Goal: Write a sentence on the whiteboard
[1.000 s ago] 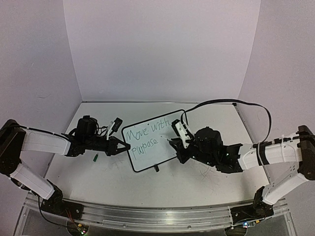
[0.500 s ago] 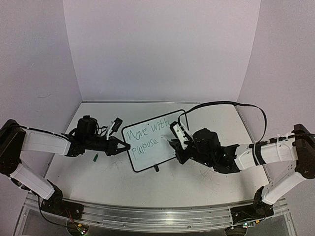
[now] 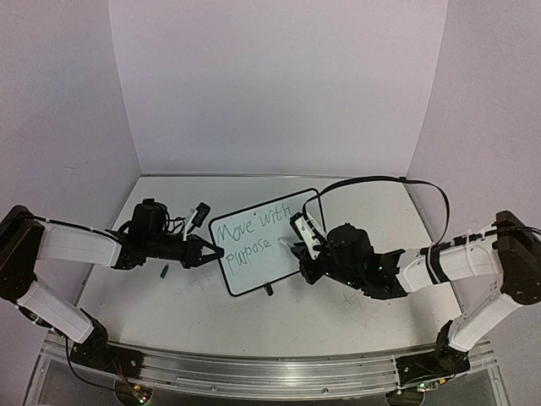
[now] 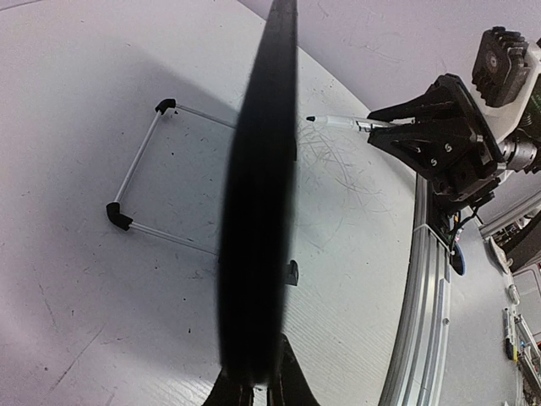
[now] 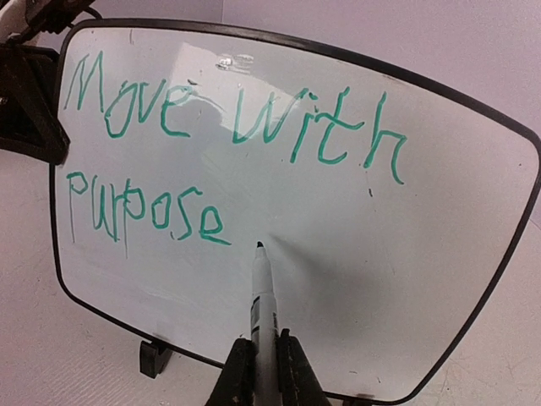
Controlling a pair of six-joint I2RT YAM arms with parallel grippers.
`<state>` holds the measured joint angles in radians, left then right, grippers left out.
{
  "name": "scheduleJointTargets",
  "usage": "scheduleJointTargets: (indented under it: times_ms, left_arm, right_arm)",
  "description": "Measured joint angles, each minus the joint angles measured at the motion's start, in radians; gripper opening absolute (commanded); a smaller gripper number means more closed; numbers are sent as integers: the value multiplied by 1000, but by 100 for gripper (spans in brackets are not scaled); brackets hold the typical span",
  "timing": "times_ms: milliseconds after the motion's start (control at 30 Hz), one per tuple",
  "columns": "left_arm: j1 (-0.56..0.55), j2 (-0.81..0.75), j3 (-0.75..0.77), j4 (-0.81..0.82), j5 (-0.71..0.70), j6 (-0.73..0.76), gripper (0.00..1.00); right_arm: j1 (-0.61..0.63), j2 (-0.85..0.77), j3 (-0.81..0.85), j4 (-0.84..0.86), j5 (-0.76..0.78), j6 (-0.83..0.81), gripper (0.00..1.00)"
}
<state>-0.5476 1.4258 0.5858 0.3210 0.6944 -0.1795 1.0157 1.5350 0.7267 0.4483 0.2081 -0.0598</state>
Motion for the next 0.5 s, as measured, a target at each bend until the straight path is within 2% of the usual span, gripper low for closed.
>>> scheduleJointTargets:
  times_ms: [500]
  left_arm:
    - [0,0,0,0,0,0,0]
  right_arm:
    - [0,45,46,4,12,6,0]
